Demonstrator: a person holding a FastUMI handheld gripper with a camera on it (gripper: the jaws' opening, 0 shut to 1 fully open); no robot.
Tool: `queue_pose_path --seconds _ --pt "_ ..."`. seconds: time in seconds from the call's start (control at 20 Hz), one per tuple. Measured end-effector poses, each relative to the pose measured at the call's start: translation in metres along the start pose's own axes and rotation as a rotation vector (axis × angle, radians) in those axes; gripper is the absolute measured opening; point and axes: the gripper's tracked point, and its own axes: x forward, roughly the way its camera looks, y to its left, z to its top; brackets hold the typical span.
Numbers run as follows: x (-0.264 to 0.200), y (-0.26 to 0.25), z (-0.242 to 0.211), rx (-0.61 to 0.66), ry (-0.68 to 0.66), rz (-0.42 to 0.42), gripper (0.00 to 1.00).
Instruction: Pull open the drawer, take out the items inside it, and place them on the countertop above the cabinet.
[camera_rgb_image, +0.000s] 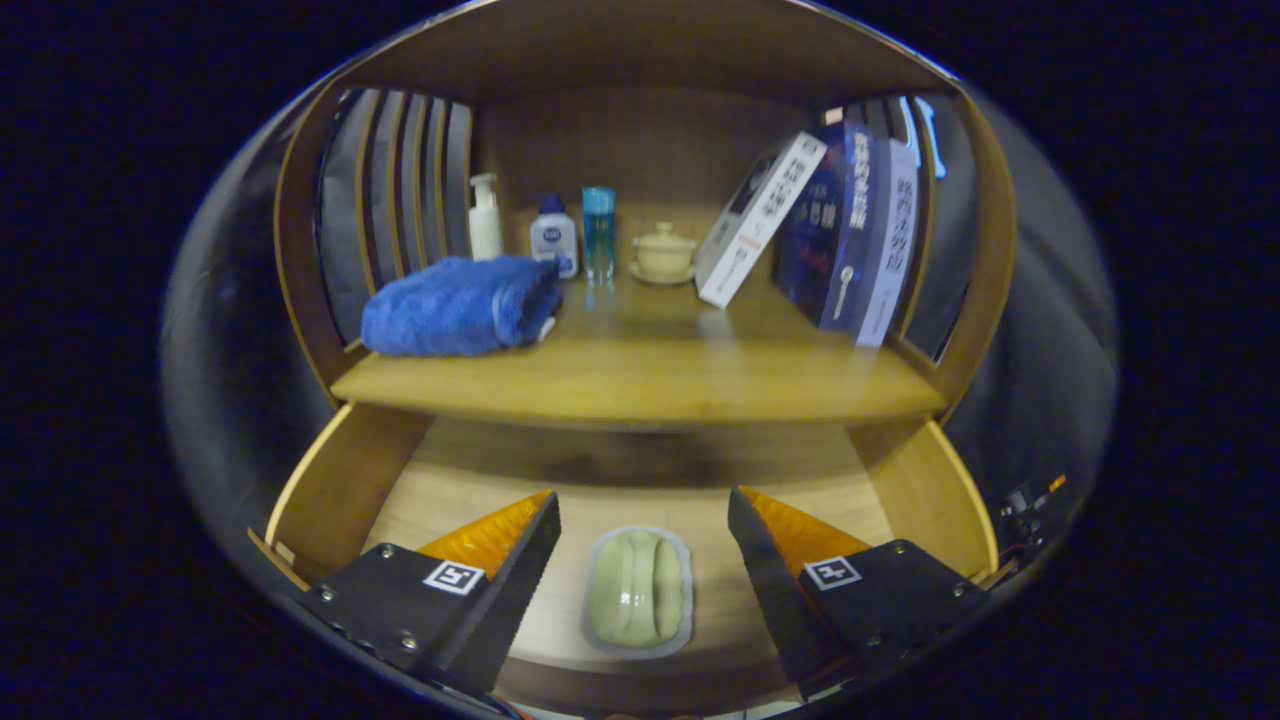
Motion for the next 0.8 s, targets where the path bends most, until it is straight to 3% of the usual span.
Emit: queue_pose_path --seconds 0.1,0.15,0.25,0.35,0.55,0.65,0.8 --pt "0.009 0.009 -0.021 0.028 0.092 0.033 0.99" --pt "0.014 0.012 -0.026 0.056 0.119 0.040 0.87" --pt "0.018 0.003 -0.038 0.070 0.195 -0.029 0.83" --pt "0.024 0.006 -0.056 0.080 0.301 -0.024 0.69" --pt "0.031 0.009 -0.057 0.067 0.280 0.018 0.64" --pt "0.021 0.008 -0.052 0.096 0.266 0.021 0.11" --pt "0.017 0.018 -0.053 0.059 0.265 0.082 0.11"
